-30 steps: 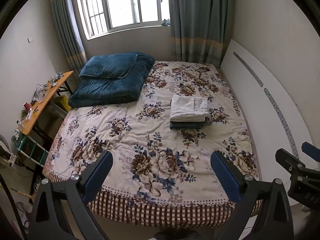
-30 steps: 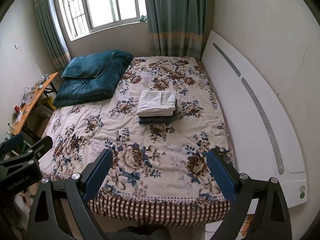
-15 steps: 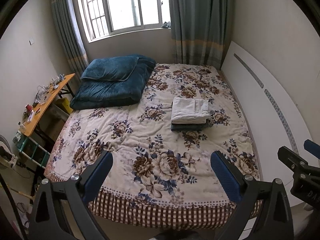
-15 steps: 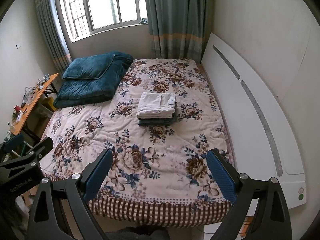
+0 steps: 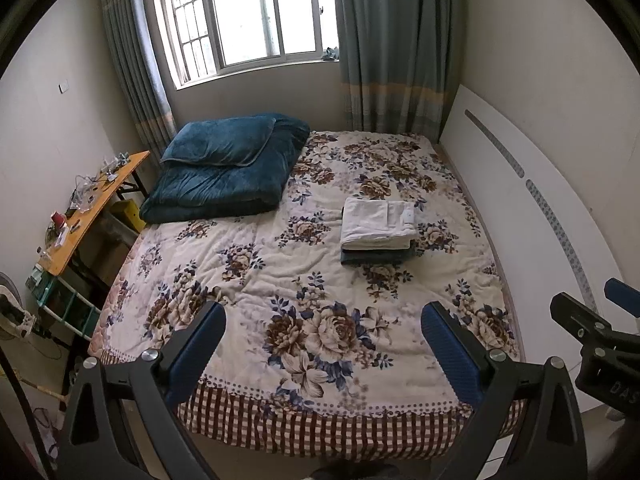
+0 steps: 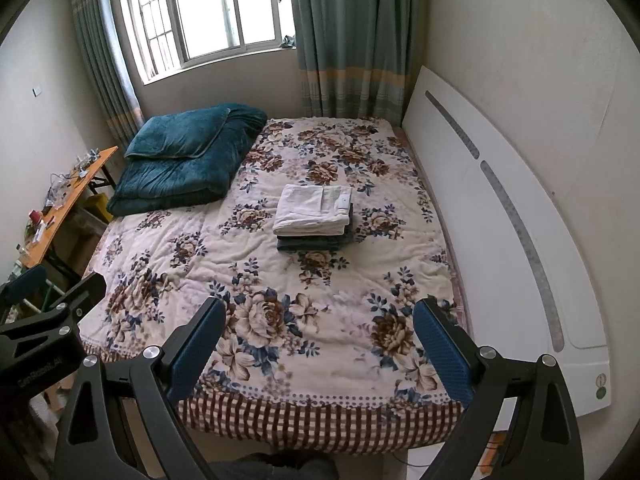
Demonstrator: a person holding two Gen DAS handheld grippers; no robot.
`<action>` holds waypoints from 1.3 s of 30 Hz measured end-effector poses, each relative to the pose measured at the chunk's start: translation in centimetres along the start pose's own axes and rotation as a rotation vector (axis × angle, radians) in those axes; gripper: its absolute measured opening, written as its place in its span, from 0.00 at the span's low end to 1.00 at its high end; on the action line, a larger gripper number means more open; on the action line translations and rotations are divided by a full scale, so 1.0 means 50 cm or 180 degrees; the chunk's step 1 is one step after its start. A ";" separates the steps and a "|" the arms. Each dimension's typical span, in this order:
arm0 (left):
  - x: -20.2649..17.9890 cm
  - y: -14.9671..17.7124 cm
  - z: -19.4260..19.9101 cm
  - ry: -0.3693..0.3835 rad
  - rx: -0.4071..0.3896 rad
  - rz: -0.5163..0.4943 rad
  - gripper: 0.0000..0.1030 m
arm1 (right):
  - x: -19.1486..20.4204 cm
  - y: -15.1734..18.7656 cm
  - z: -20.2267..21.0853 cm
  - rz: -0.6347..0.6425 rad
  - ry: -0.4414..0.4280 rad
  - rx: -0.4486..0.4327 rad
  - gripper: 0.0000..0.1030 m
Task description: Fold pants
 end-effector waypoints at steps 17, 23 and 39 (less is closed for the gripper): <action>0.004 -0.008 0.004 0.0009 -0.0032 -0.0027 0.97 | 0.001 0.002 0.005 -0.0018 -0.0022 -0.0012 0.94; 0.004 -0.011 0.005 0.0020 -0.0034 -0.0029 0.97 | -0.001 0.005 0.003 -0.0009 -0.0011 -0.0008 0.94; 0.000 -0.020 0.008 0.0046 -0.0088 -0.0029 0.97 | 0.009 0.011 0.011 -0.0024 0.0002 -0.0008 0.94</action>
Point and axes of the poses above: each gripper's, at about its wrist camera, not at the fingertips, and z roughly against the way its jaws point, x to its left, y to its underside, the point moved 9 cm from there along -z, roughly the way its jaws point, and after that the axes turned 8 degrees about -y, right-handed, at the moved point
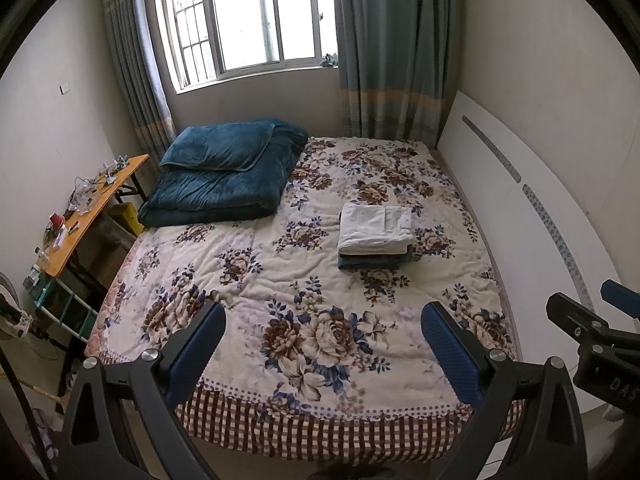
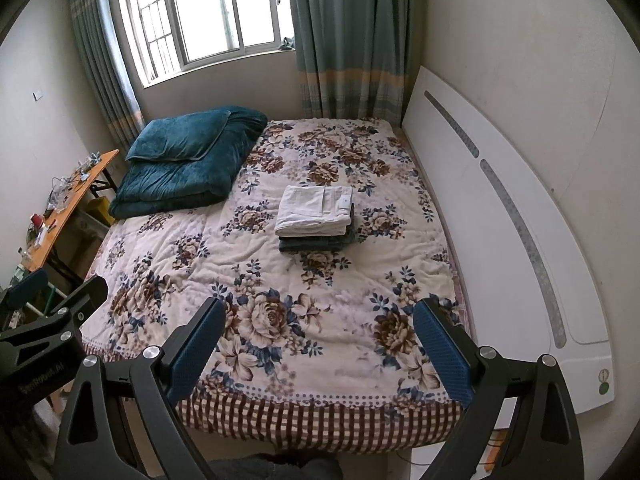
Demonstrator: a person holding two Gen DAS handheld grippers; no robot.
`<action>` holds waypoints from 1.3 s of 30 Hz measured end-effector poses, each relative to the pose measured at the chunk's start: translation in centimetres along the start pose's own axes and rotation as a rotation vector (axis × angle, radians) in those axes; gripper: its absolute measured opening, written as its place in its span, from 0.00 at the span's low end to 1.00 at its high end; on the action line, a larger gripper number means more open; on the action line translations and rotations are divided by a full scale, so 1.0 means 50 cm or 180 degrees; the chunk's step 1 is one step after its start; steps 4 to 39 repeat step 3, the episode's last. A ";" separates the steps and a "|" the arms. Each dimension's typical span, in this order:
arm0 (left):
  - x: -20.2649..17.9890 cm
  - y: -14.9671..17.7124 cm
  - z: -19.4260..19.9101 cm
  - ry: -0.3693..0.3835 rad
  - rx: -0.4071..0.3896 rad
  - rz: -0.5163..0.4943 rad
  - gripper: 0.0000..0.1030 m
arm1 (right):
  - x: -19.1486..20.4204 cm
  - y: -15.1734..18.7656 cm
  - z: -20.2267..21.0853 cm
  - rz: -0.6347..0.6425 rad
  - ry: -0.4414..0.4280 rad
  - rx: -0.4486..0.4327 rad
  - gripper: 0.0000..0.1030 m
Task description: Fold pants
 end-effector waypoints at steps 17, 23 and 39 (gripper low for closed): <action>-0.006 0.001 0.000 0.0004 -0.0006 0.0004 0.97 | 0.002 0.000 0.000 -0.0006 0.0000 -0.0001 0.94; -0.006 0.001 0.000 0.0004 -0.0006 0.0004 0.97 | 0.002 0.000 0.000 -0.0006 0.0000 -0.0001 0.94; -0.006 0.001 0.000 0.0004 -0.0006 0.0004 0.97 | 0.002 0.000 0.000 -0.0006 0.0000 -0.0001 0.94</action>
Point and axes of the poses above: each gripper's, at about its wrist camera, not at the fingertips, and z roughly against the way its jaws point, x to its left, y to its underside, the point moved 9 cm from there along -z, roughly the way its jaws point, and after that the axes turned 8 degrees about -y, right-handed, at the moved point
